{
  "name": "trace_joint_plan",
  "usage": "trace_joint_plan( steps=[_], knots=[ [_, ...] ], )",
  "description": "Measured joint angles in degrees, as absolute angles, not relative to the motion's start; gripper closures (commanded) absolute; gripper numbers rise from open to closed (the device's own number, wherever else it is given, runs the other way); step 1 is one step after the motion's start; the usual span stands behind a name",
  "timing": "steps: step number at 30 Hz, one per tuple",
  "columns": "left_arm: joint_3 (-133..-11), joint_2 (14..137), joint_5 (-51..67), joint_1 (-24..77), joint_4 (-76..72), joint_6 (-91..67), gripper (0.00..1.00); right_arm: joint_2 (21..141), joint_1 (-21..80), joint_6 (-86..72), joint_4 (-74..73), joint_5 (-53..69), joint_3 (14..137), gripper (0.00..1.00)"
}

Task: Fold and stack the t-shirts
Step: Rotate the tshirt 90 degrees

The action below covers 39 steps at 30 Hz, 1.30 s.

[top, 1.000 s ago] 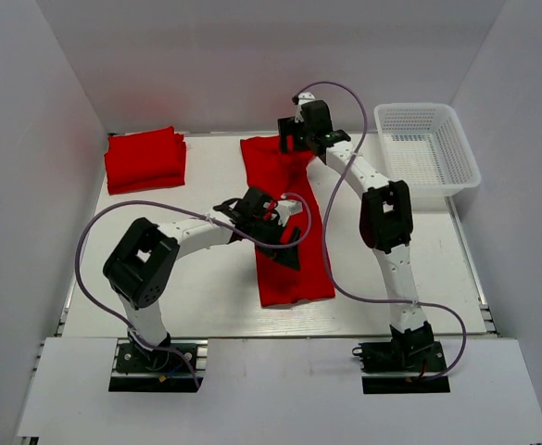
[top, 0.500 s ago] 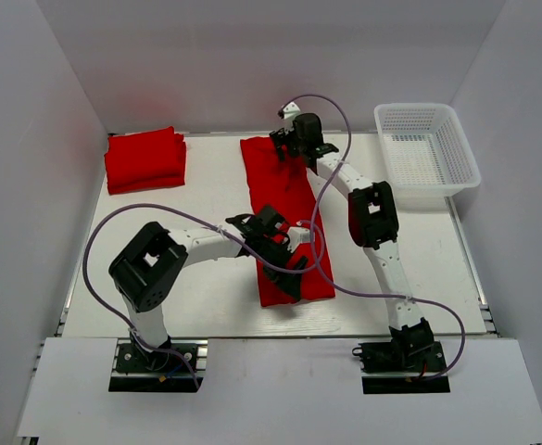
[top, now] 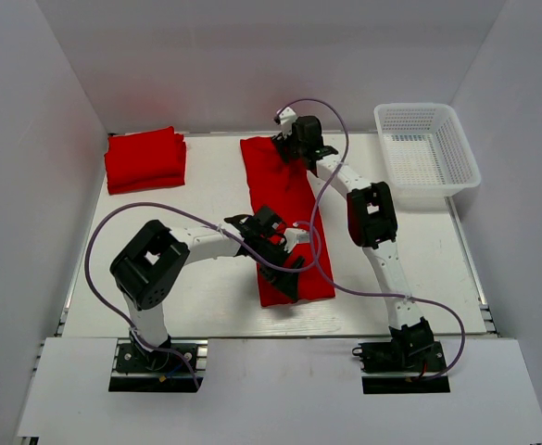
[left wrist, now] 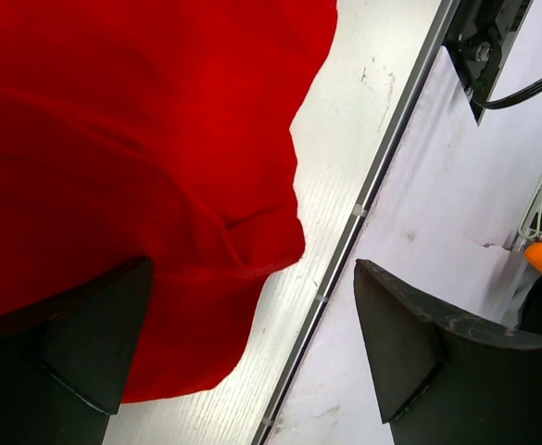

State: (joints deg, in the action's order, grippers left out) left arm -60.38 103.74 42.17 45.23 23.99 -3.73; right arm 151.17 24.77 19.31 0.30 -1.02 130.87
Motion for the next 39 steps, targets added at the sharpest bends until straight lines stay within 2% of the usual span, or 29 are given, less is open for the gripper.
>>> trace_joint_plan(
  steps=[2, 8, 9, 11, 12, 13, 16, 20, 21, 29, 39],
  knots=[
    [-60.38, 103.81, 42.26, 45.21, 23.99, -3.73, 0.0, 151.41, 24.71, 20.38, -1.34, 1.06, 130.89, 0.32],
    [-60.38, 103.83, 42.33, 45.17, 23.97, -3.73, 0.0, 151.46, 24.45, 21.41, -7.05, 10.26, 131.55, 0.34],
    [-60.38, 103.83, 42.33, 45.17, 23.97, -3.73, 0.0, 151.46, 24.47, 21.43, -7.29, 10.98, 131.66, 0.4],
    [-60.36, 103.83, 42.28, 45.17, 23.94, -3.75, 0.0, 151.46, 24.49, 21.23, -7.29, 11.53, 131.85, 0.41],
    [-60.36, 103.83, 42.26, 45.19, 23.94, -3.77, 0.0, 151.46, 24.49, 21.17, -7.14, 11.51, 131.9, 0.47],
    [-60.36, 103.83, 42.22, 45.17, 23.97, -3.81, 0.0, 151.46, 24.53, 21.1, -7.11, 11.35, 131.9, 0.47],
    [-60.36, 103.83, 42.04, 45.19, 23.97, -3.88, 0.0, 151.57, 24.64, 20.75, -6.48, 9.08, 131.9, 0.61],
    [-60.36, 103.83, 41.87, 44.95, 23.99, -3.88, 0.0, 152.22, 24.53, 20.08, -3.99, 5.45, 131.9, 0.89],
    [-60.36, 103.83, 41.8, 44.95, 24.01, -3.9, 0.0, 152.46, 24.51, 20.12, -3.33, 4.6, 131.9, 1.0],
    [-60.36, 103.83, 41.41, 44.95, 24.01, -3.9, 0.0, 153.53, 24.08, 18.92, -0.6, 1.48, 131.9, 1.0],
    [-60.34, 103.83, 41.39, 44.95, 24.08, -3.88, 0.01, 153.53, 22.15, 1.15, 4.62, 2.11, 131.87, 1.0]
  ],
)
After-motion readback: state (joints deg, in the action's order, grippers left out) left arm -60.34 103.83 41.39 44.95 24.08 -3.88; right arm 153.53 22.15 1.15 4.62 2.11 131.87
